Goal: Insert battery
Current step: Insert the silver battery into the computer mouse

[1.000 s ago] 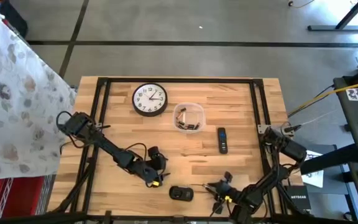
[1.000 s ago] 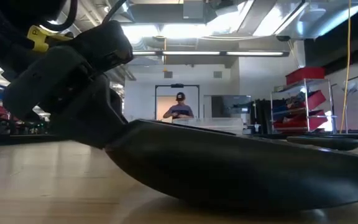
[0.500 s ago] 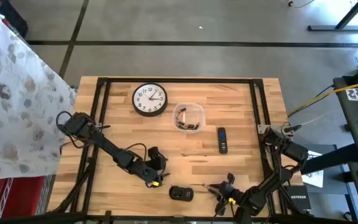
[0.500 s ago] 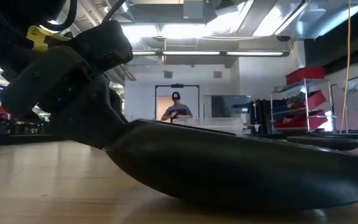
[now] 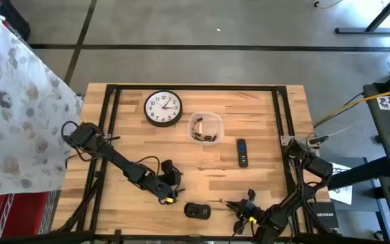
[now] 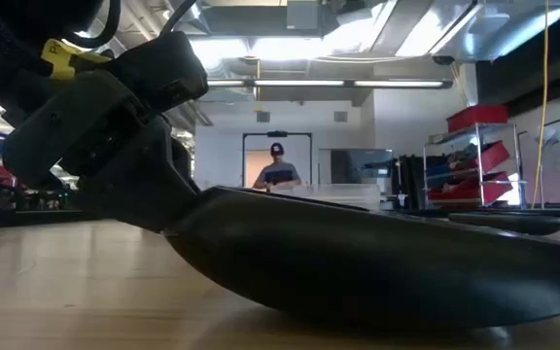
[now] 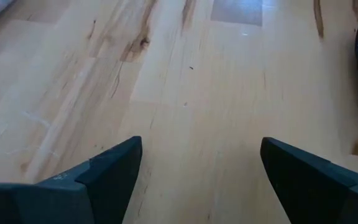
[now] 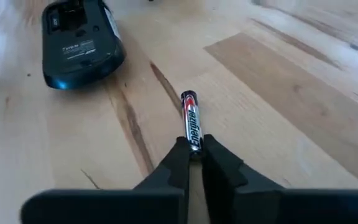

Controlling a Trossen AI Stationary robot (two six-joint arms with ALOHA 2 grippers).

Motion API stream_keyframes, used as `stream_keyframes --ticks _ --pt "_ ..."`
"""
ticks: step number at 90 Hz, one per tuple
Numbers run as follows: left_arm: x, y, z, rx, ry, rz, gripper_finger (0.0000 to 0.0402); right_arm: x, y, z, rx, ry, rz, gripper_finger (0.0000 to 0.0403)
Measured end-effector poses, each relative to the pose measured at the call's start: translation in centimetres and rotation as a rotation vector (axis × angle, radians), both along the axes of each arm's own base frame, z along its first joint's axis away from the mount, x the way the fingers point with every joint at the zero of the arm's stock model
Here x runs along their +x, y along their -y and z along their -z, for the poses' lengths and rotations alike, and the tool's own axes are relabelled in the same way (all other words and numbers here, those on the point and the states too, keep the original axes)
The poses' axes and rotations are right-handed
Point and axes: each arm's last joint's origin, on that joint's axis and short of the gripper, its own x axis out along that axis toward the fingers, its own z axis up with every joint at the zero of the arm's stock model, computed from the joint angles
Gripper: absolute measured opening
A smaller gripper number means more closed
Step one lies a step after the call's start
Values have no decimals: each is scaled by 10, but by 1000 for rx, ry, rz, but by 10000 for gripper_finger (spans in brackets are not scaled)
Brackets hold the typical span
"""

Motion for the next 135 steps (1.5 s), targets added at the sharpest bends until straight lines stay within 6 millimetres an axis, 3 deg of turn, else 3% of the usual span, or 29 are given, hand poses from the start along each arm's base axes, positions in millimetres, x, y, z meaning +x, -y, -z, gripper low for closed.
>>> stream_keyframes --ticks 47,58,69,78,88,103,135 --pt "0 0 0 -1 1 -1 314 13 -11 -25 -73 79 21 1" --pt "0 0 0 18 -3 13 314 39 -17 -41 -33 -1 2 1" --pt "0 0 0 35 -18 54 314 82 -17 -67 -10 -138 -104 1" --pt "0 2 1 44 -37 112 314 113 -11 -88 -12 -213 -213 1" --pt "-2 6 1 59 -52 190 314 138 2 -100 20 -306 -318 0" --pt "-8 18 0 85 -53 278 314 153 20 -102 86 -404 -370 0" --pt "-10 33 -3 3 14 322 314 162 31 -102 158 -449 -411 0"
